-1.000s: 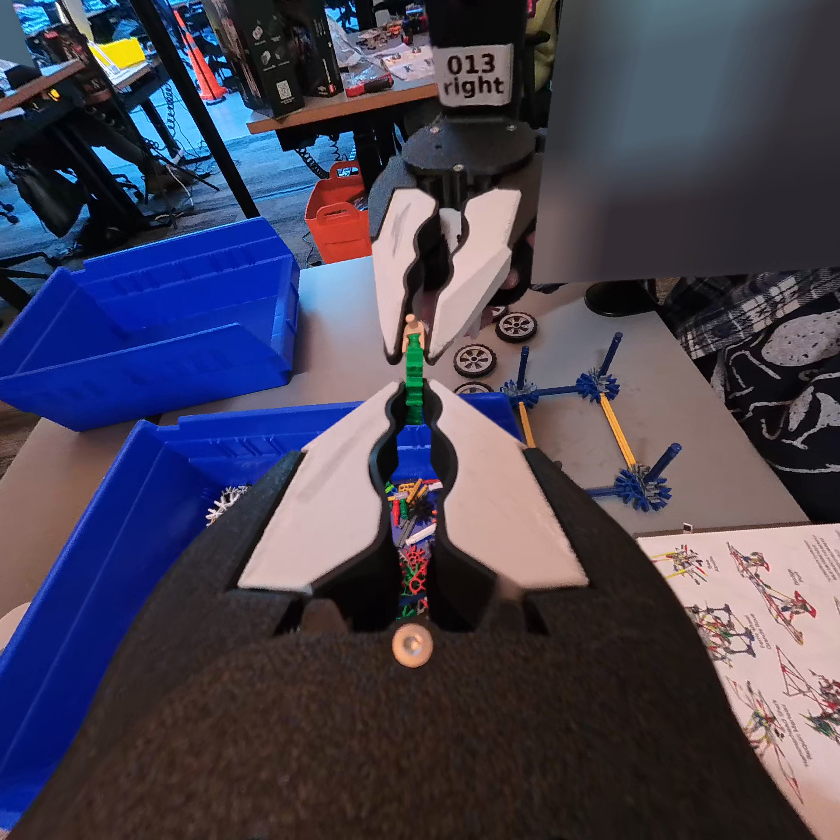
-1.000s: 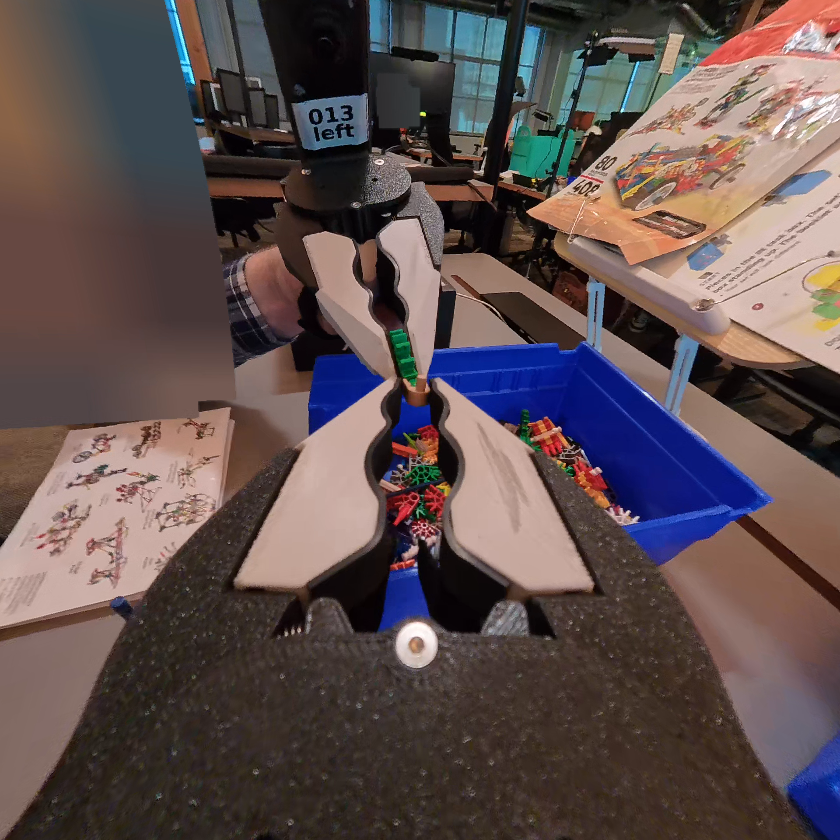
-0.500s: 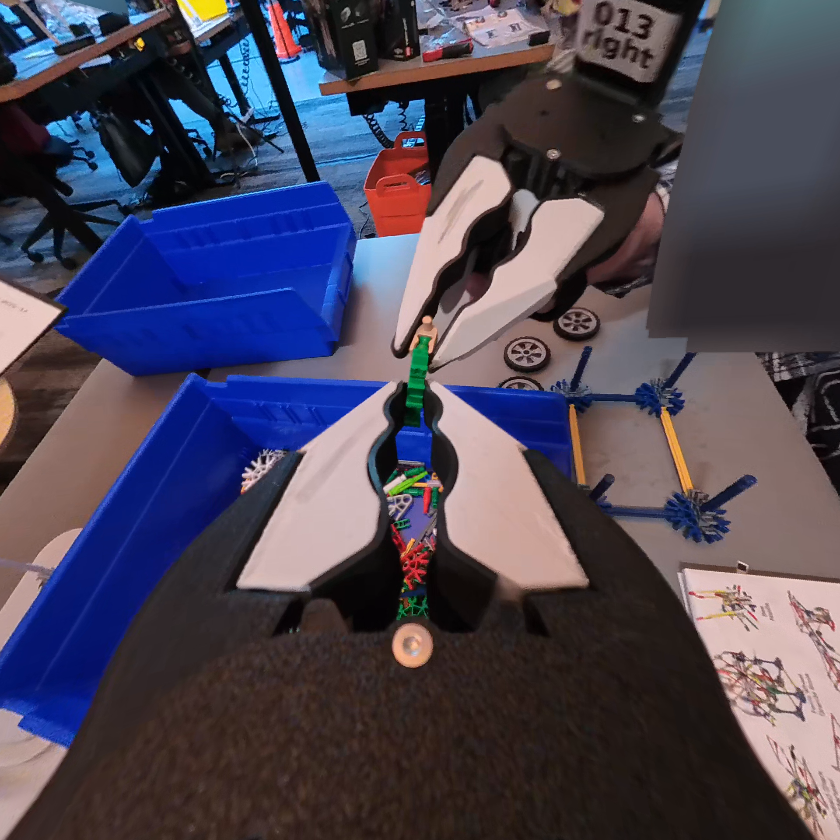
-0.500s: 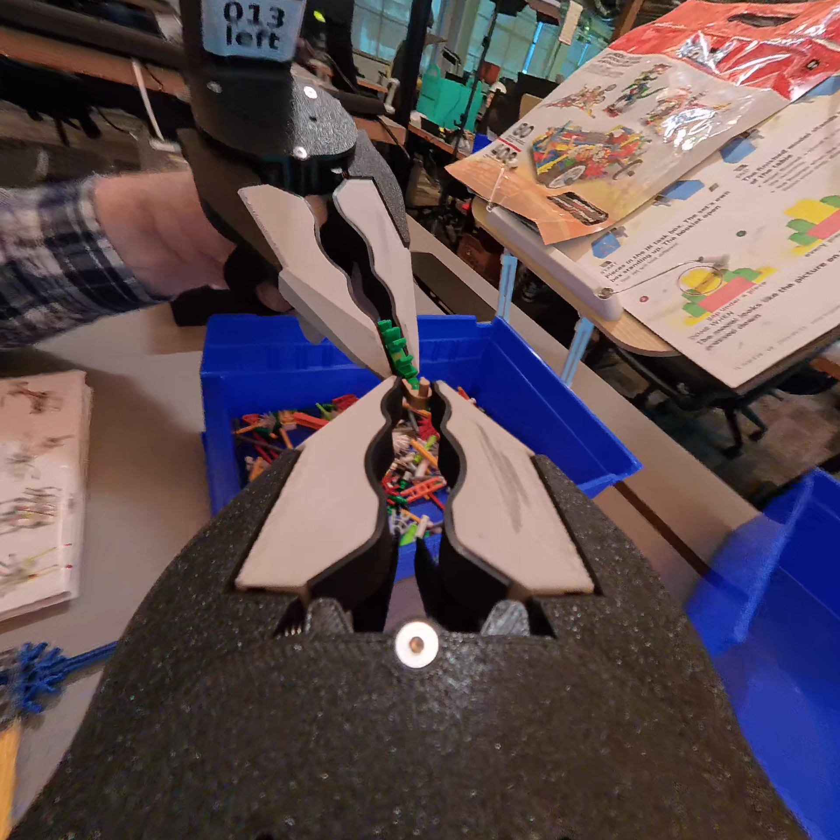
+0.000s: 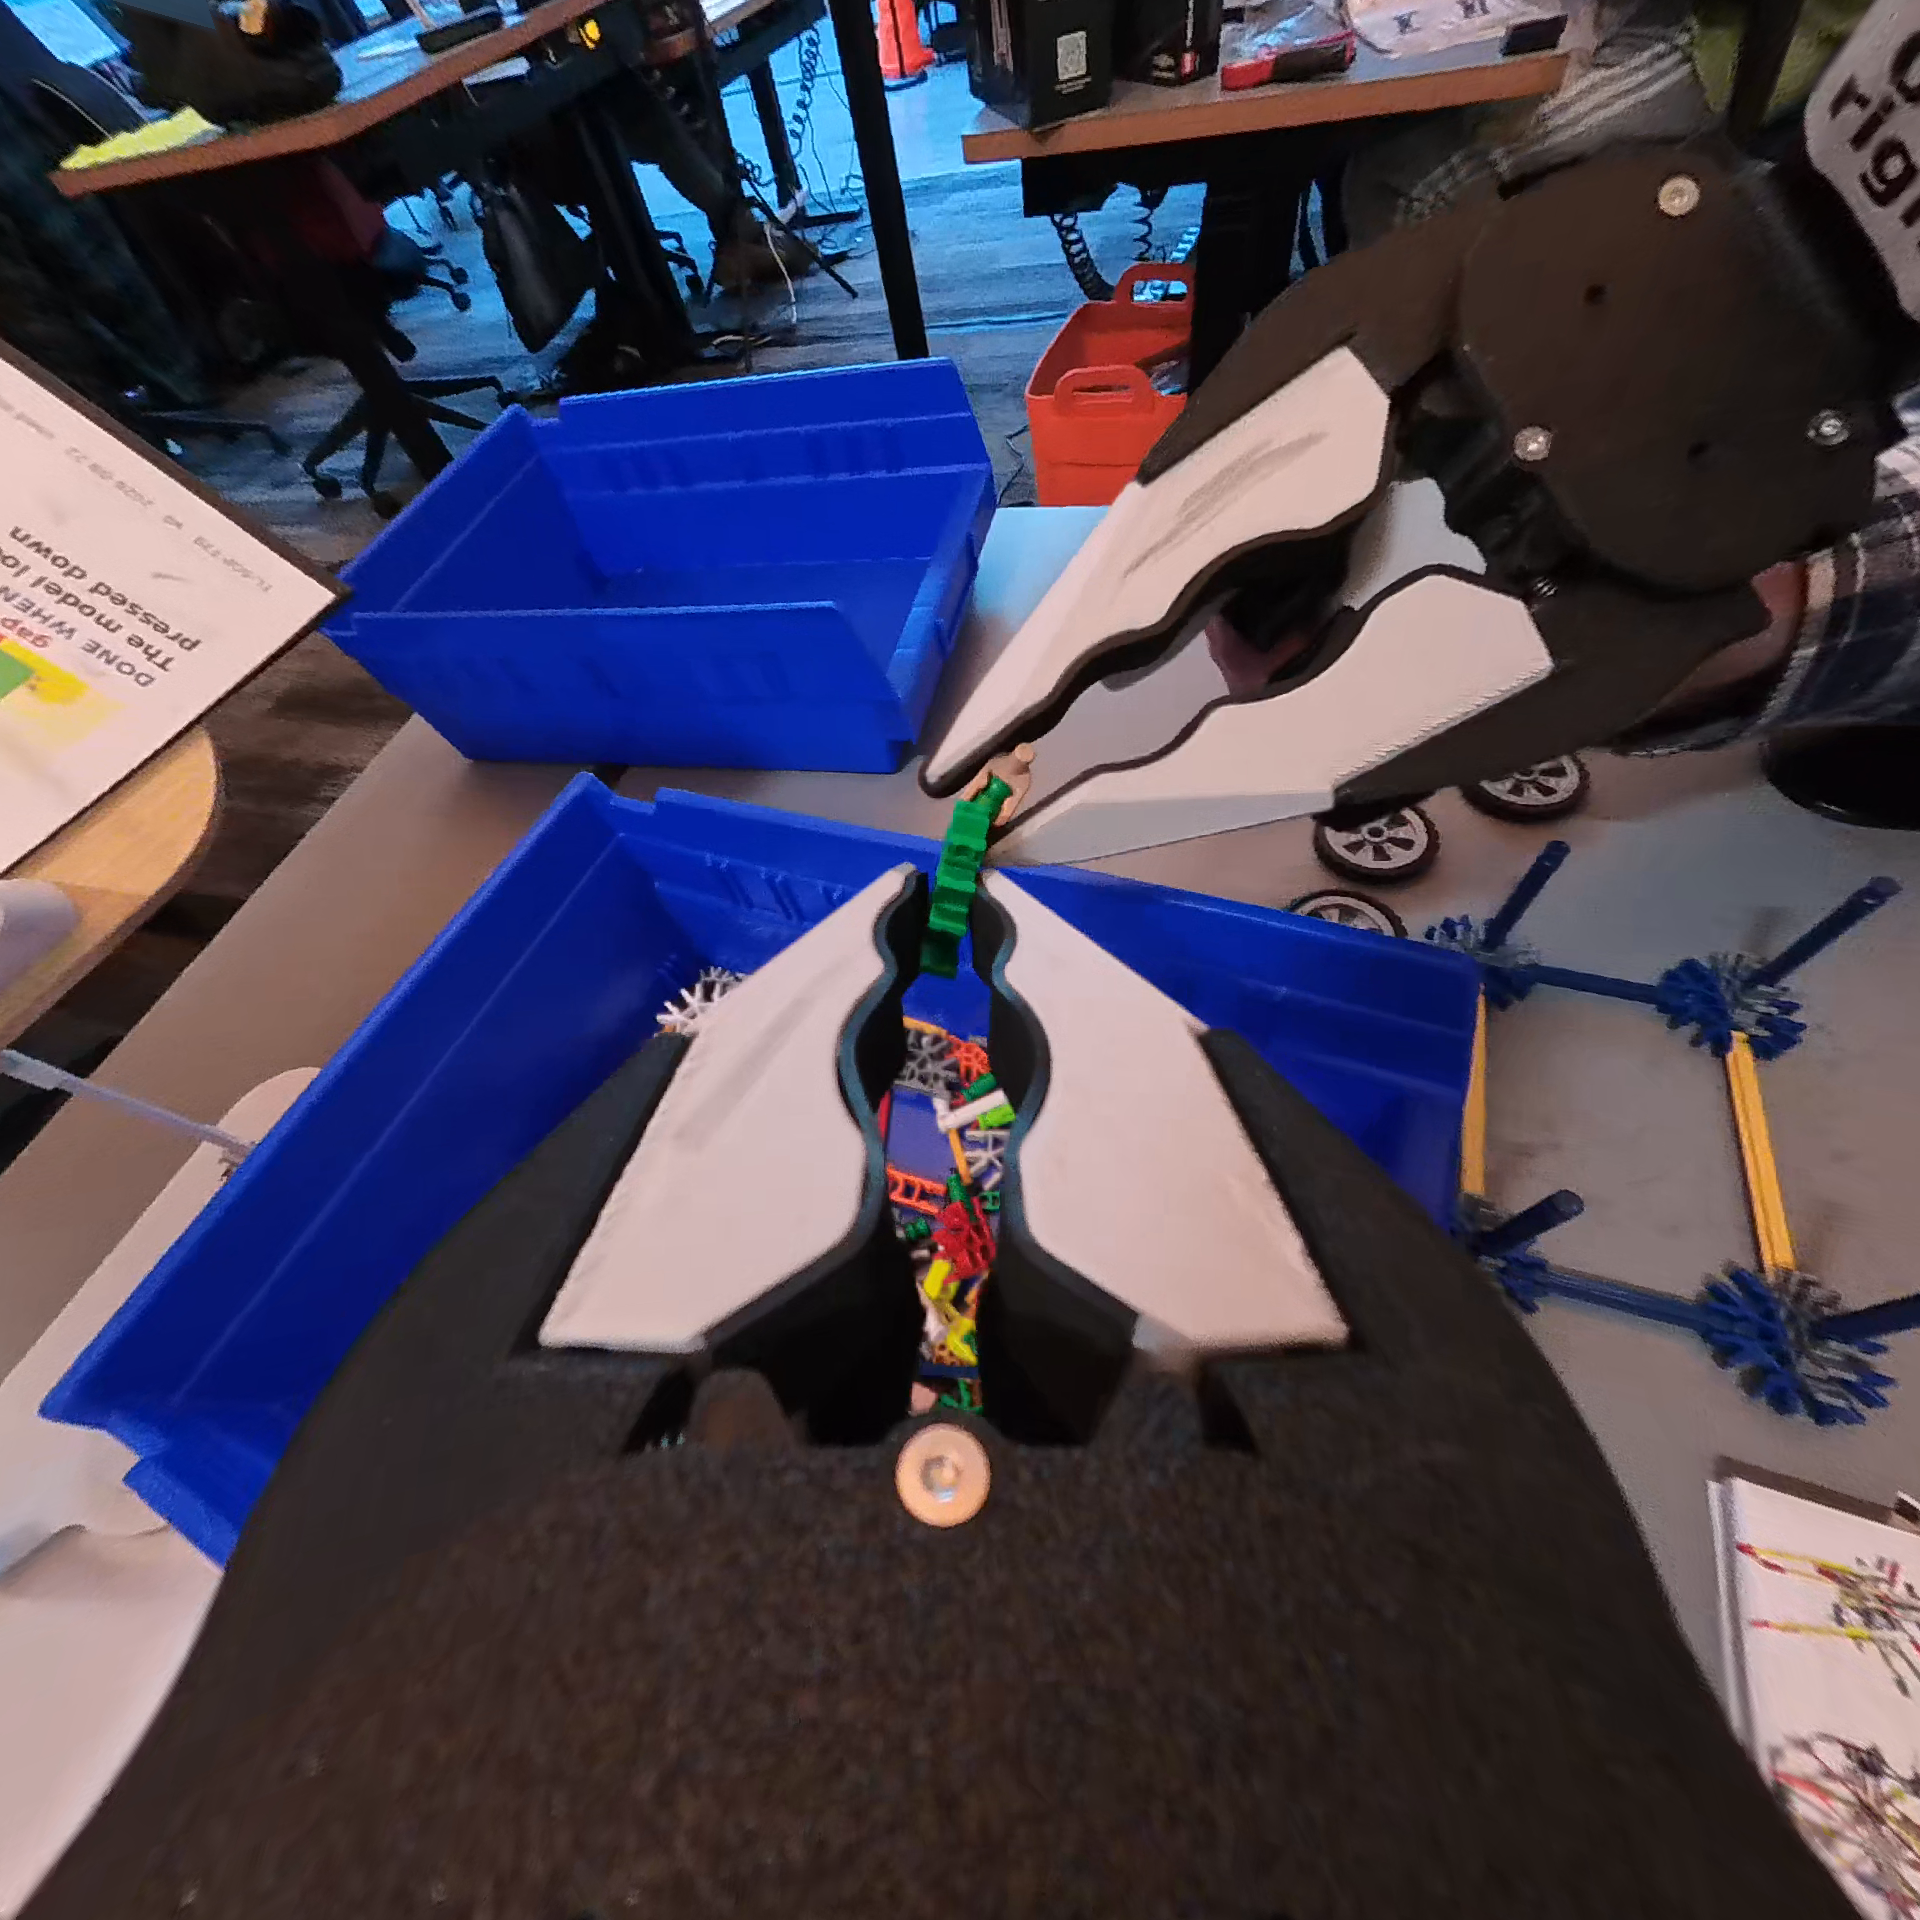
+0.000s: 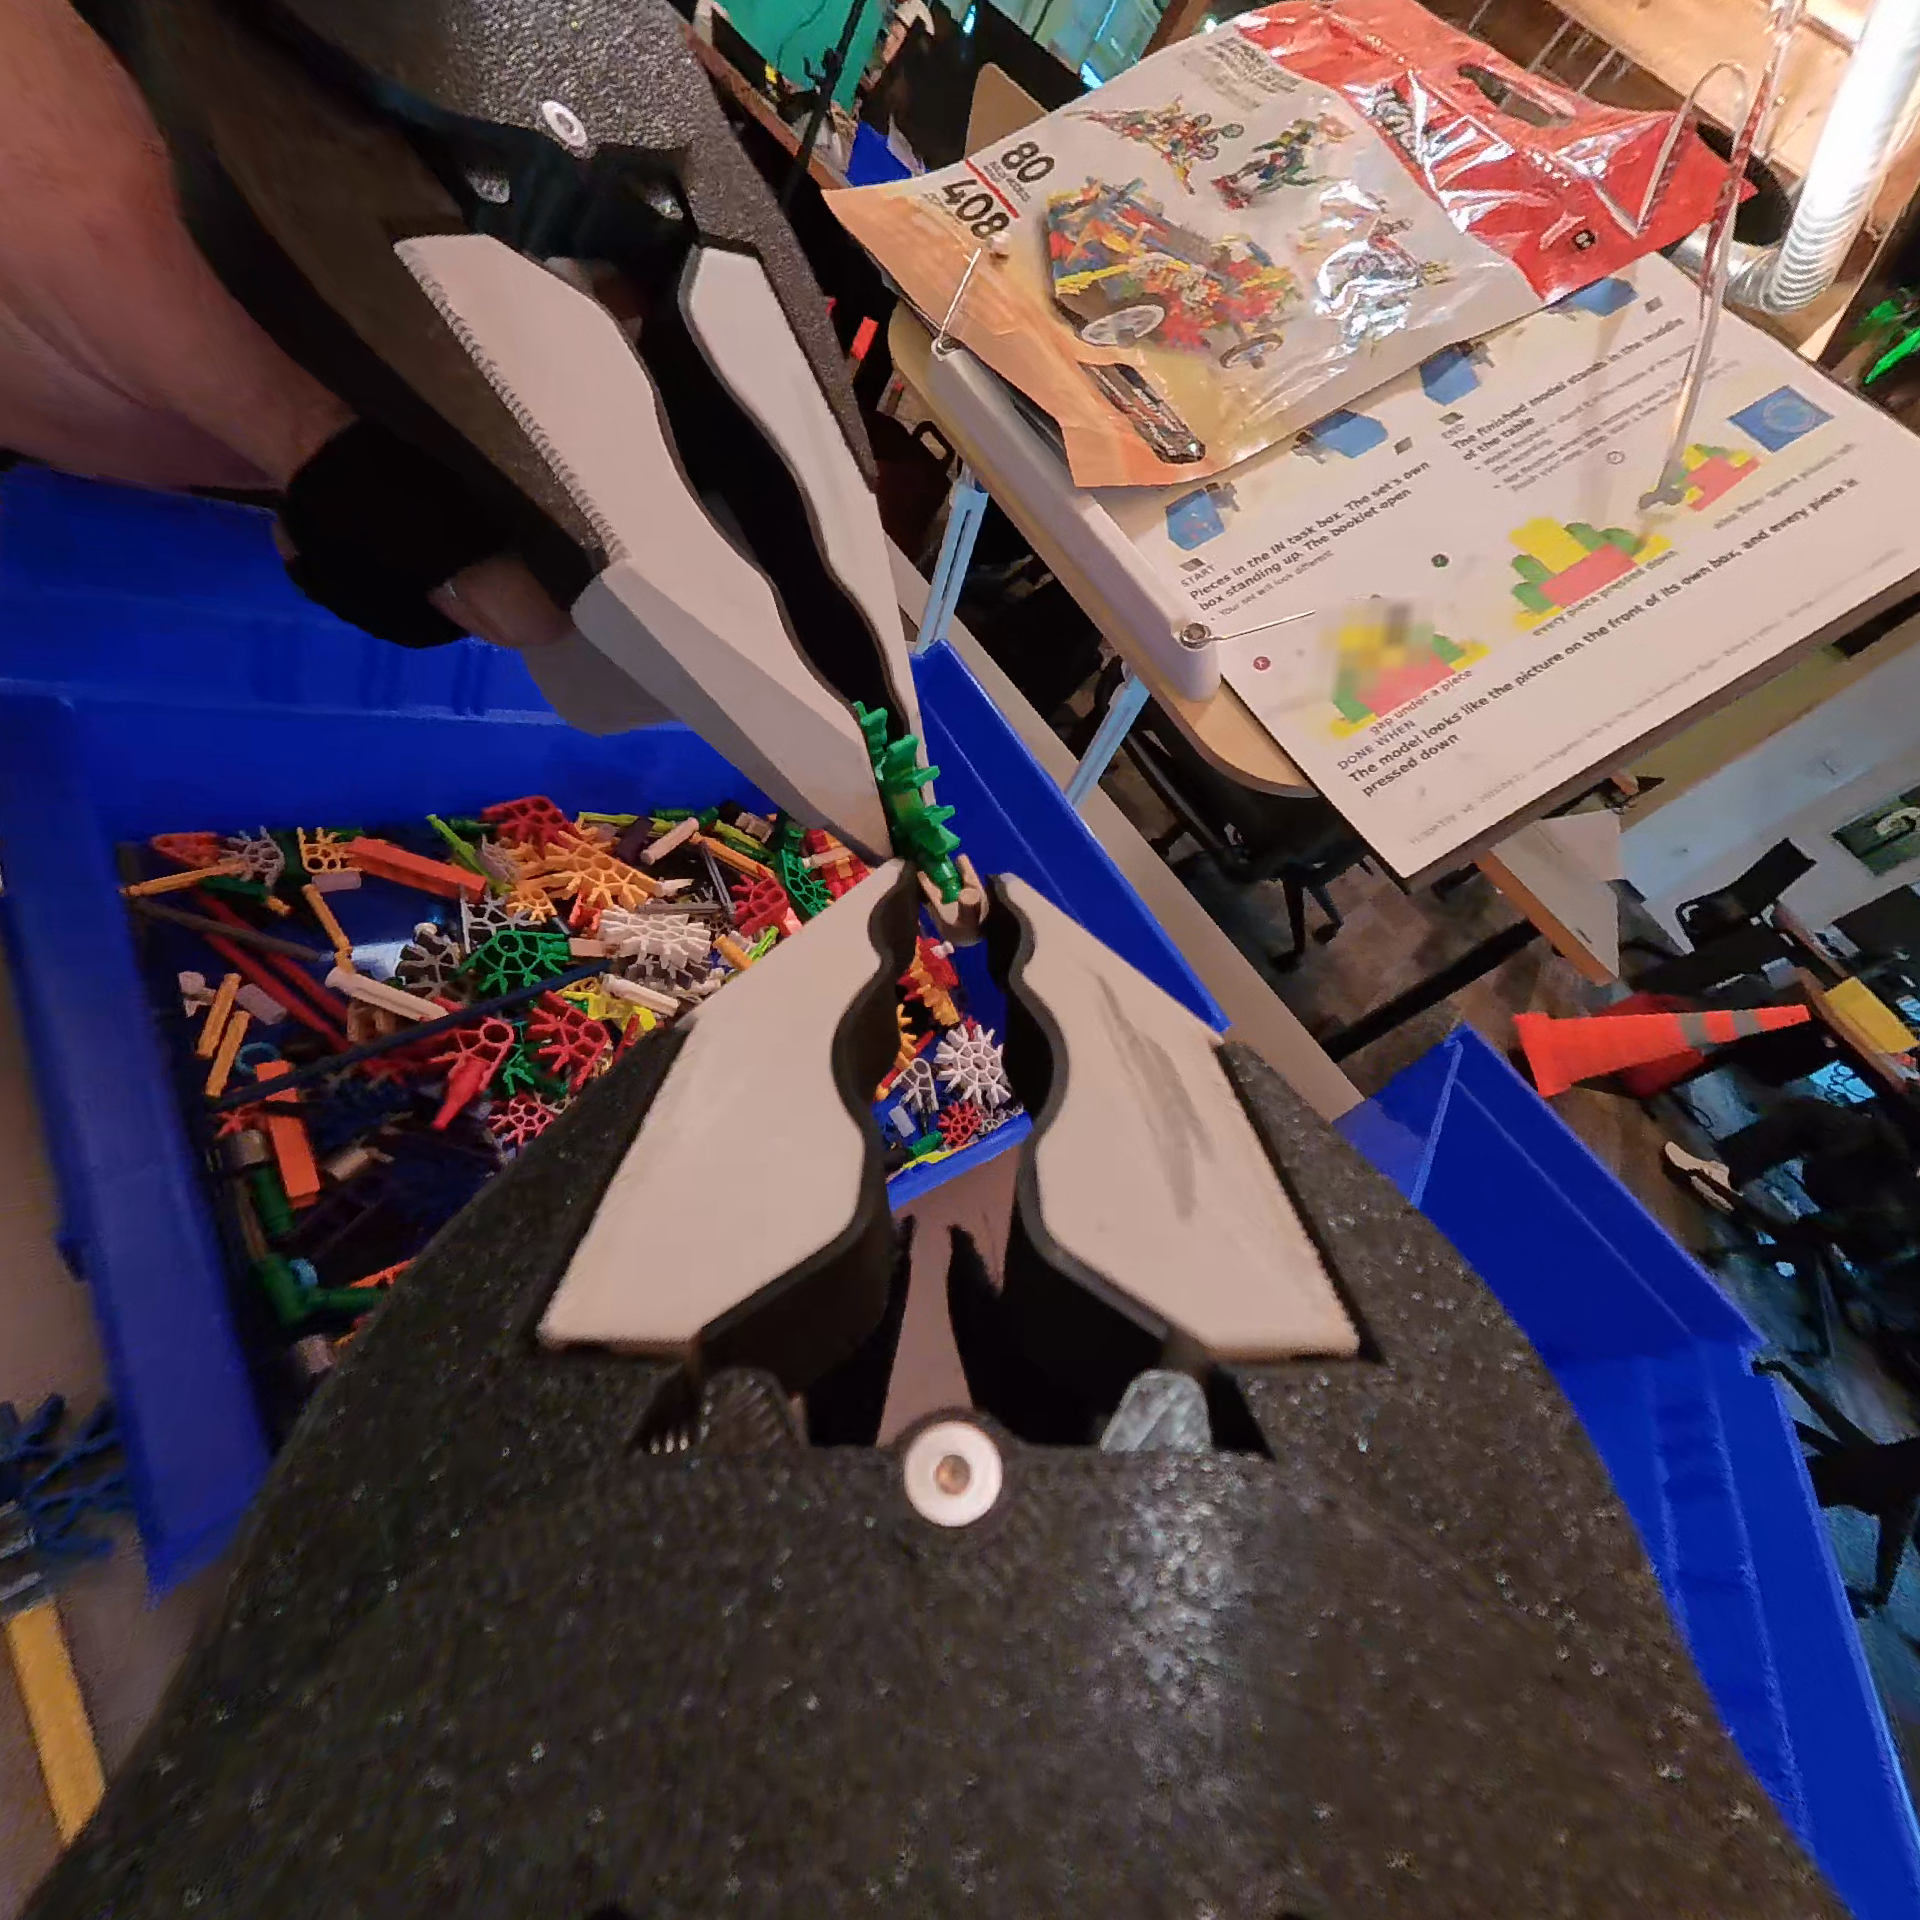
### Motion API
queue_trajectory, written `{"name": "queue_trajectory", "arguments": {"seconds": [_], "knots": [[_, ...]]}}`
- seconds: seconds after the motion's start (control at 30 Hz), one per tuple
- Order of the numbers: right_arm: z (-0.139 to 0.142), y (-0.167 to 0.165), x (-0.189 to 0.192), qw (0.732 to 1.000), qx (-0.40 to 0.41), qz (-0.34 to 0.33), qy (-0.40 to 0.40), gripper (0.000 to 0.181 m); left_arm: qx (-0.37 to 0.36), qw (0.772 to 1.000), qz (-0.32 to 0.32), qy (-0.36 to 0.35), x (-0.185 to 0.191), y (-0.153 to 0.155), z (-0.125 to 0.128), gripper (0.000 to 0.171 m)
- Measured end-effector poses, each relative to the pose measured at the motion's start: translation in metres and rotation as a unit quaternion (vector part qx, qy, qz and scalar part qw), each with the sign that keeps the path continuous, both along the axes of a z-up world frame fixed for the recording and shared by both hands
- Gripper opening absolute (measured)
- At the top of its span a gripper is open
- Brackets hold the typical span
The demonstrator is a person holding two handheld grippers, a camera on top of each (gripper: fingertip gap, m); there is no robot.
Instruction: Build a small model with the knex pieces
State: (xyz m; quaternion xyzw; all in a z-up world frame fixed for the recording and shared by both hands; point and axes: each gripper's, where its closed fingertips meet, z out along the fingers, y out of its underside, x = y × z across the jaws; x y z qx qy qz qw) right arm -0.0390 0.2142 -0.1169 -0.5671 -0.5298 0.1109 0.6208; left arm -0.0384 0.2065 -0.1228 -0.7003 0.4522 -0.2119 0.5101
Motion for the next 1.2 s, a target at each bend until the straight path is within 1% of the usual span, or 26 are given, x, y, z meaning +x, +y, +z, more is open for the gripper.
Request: {"name": "queue_trajectory", "arguments": {"seconds": [0.17, 0.33, 0.47, 0.67, 0.77, 0.83, 0.9, 0.97, 1.07, 1.1, 1.17, 1.2], "knots": [[0.003, 0.005, 0.002, 1.000, -0.009, -0.016, 0.020, 0.009, 0.025, 0.999, 0.025, -0.003, 0.002, 0.005, 0.002, 0.003], [0.006, 0.010, 0.000, 0.999, -0.006, -0.038, 0.029, 0.008, 0.043, 0.997, 0.063, 0.019, -0.001, 0.011, 0.003, 0.002], [0.007, 0.015, -0.003, 0.998, -0.005, -0.056, 0.036, 0.008, 0.062, 0.992, 0.107, 0.037, -0.005, 0.016, 0.005, 0.002], [0.016, 0.021, -0.008, 0.996, 0.020, -0.083, 0.036, 0.007, 0.078, 0.984, 0.157, 0.018, -0.009, 0.021, 0.013, 0.002], [0.019, 0.023, -0.010, 0.995, 0.008, -0.090, 0.051, 0.007, 0.094, 0.980, 0.176, 0.014, -0.012, 0.024, 0.017, 0.002], [0.020, 0.024, -0.011, 0.995, -0.004, -0.081, 0.055, 0.006, 0.092, 0.983, 0.160, 0.012, -0.012, 0.023, 0.018, 0.003], [0.022, 0.021, -0.014, 0.994, -0.053, -0.052, 0.085, 0.007, 0.056, 0.990, 0.133, 0.003, -0.014, 0.019, 0.021, 0.002], [0.022, 0.017, -0.014, 0.986, -0.117, -0.019, 0.117, 0.007, 0.030, 0.993, 0.111, 0.000, -0.017, 0.016, 0.022, 0.003], [0.025, 0.016, -0.008, 0.985, -0.120, -0.010, 0.121, 0.008, -0.006, 0.993, 0.107, -0.040, -0.029, 0.019, 0.025, 0.003], [0.025, 0.015, -0.007, 0.984, -0.129, -0.006, 0.120, 0.008, -0.009, 0.994, 0.103, -0.043, -0.032, 0.020, 0.025, 0.003], [0.013, 0.009, -0.013, 0.985, -0.153, 0.019, 0.079, 0.010, -0.041, 0.997, 0.041, -0.048, -0.022, 0.008, 0.021, 0.003], [0.006, 0.005, -0.018, 0.983, -0.169, 0.033, 0.061, 0.009, -0.057, 0.997, 0.033, -0.048, -0.021, 0.007, 0.017, 0.003]]}}
